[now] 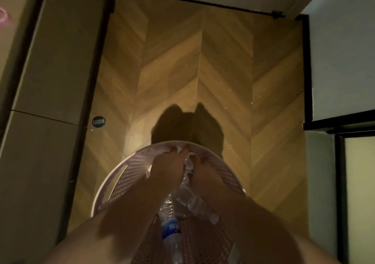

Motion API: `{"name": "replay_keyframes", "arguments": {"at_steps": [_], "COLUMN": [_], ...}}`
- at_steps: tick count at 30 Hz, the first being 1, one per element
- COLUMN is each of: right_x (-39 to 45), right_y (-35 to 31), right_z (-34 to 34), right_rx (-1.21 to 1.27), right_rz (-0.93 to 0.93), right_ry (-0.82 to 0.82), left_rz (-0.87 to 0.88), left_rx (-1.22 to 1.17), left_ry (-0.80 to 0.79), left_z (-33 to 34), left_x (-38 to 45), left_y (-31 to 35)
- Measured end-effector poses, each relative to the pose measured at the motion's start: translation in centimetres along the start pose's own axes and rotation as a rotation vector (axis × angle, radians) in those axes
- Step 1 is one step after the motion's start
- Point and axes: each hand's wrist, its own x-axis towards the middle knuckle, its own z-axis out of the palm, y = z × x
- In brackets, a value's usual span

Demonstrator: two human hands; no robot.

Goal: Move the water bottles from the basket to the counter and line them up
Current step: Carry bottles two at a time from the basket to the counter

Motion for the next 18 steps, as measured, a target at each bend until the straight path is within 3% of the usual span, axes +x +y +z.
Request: {"name": "replay_keyframes", "arguments": {"at_steps": [5, 9, 13, 18], "right_x": [1.7, -0.7, -4.7, -12.7], "right_y": [-0.5, -1.5, -1.9, -2.8], "right_z": [1.5, 0.2, -2.0, -7.7], "right_rx": [-0.024, -0.212, -0.109, -0.076], "right_rz": [0.069, 0.046, 0.039, -0.007], "right_ry": [0.055, 0.039, -0.002, 0.018], "left_rz": [-0.052, -0.097, -0.174, -0.154], "left_rx": [0.037, 0.056, -0.116, -0.332], "left_ry": [0.136, 0.096, 0.053, 0.193], "left_z": [-0.1, -0.6, -3.1, -8.9], "left_x": [-0.4, -3.5, -7.5, -15.4], "left_y": [-0.2, -0.5, -1.8, -1.5]}}
